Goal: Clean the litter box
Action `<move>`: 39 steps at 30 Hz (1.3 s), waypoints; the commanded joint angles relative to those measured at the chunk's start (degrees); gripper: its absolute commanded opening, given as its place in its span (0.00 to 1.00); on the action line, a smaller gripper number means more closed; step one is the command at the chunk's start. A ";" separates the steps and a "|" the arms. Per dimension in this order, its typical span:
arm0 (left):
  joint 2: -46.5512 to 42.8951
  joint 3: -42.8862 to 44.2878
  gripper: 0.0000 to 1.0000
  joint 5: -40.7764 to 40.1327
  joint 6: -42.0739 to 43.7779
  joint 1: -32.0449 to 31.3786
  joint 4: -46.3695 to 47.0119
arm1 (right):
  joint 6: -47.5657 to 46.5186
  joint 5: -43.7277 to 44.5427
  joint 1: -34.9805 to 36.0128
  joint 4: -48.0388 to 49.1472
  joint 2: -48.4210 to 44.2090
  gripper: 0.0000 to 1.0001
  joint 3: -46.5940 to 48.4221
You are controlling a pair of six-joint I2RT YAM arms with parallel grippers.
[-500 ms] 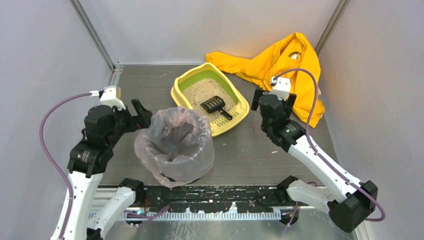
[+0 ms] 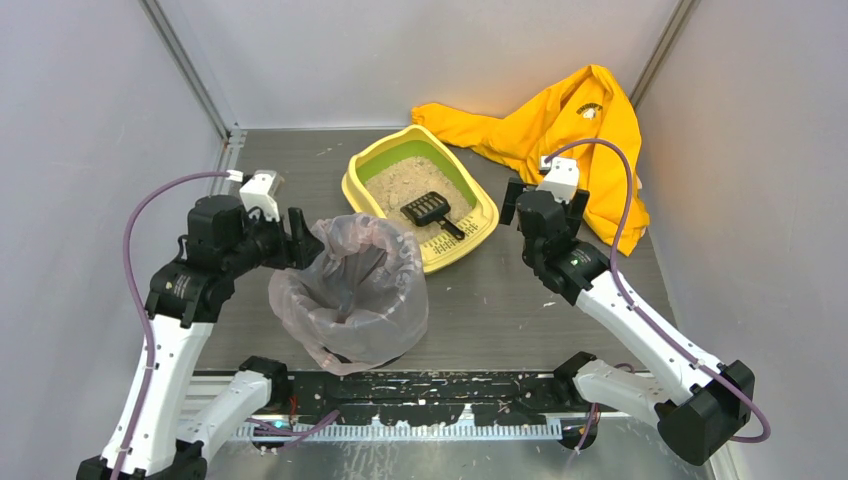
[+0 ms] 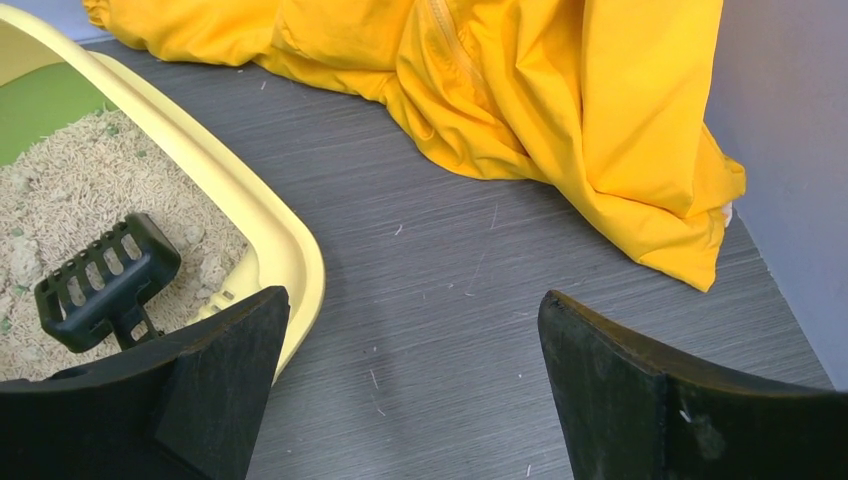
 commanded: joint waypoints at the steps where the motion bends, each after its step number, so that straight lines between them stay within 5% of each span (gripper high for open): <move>1: -0.18 1.77 0.65 1.89 2.84 -0.26 -1.99 | 1.35 -1.06 0.10 0.74 -0.87 1.00 0.57; 6: 3.31 1.55 0.57 3.68 2.60 -0.33 -4.21 | 1.26 -1.15 0.11 0.85 -1.10 1.00 0.12; 15: 7.47 -1.14 0.01 -4.08 -0.62 -0.35 -1.60 | 0.51 -0.69 0.07 1.21 -0.87 1.00 -1.24; 39: 18.19 13.26 0.00 -41.14 -7.30 -0.28 6.63 | 1.93 -7.56 0.07 2.66 2.15 1.00 -0.75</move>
